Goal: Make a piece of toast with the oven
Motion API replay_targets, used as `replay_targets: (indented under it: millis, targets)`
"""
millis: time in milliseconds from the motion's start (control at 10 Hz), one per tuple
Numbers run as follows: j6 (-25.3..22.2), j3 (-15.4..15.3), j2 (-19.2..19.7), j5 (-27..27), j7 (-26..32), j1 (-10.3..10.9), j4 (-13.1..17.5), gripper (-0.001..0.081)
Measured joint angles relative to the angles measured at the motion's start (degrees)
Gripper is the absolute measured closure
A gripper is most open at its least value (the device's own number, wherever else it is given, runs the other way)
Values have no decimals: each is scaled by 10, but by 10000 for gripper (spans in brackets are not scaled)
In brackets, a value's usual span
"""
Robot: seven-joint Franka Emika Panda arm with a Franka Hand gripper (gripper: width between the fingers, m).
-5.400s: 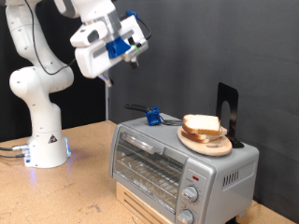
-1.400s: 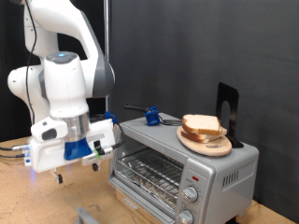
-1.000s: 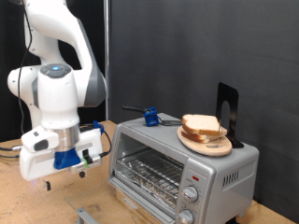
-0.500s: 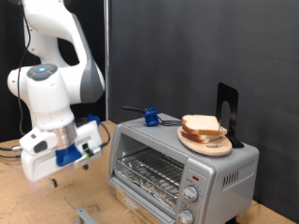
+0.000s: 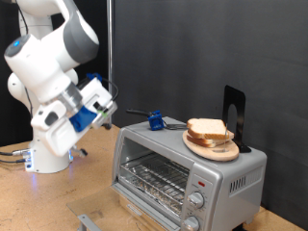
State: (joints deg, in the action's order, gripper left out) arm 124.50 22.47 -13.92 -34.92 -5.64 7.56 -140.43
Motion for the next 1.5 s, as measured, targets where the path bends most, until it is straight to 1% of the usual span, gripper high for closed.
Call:
replay_targets:
  millis: [100,200,400,500,600,700,800,900,1100,1200,1300,1400,1500]
  targets:
    - [-1,-14,-22,32,-54,-3,1,-3]
    - [-1,-24,-42,58,-93,-7,-4,-3]
    - [3,-21,-37,42,-79,-7,-5,-3]
    - [11,-22,-37,17,-63,0,-2,-3]
    - [9,-26,-40,-6,-48,13,4,-3]
    - [-2,-33,-44,-18,-41,28,13,-3]
    - [-12,-42,-50,-19,-29,40,20,-3]
    - [-24,-54,-58,-3,-8,50,24,-3]
    - [-30,-93,-75,82,10,60,28,-3]
    - [-30,-114,-84,95,-2,63,29,-3]
    - [-31,-123,-92,98,-13,64,29,-3]
    - [-31,-122,-90,98,-13,64,28,-3]
    - [-23,-120,-89,98,0,64,26,-3]
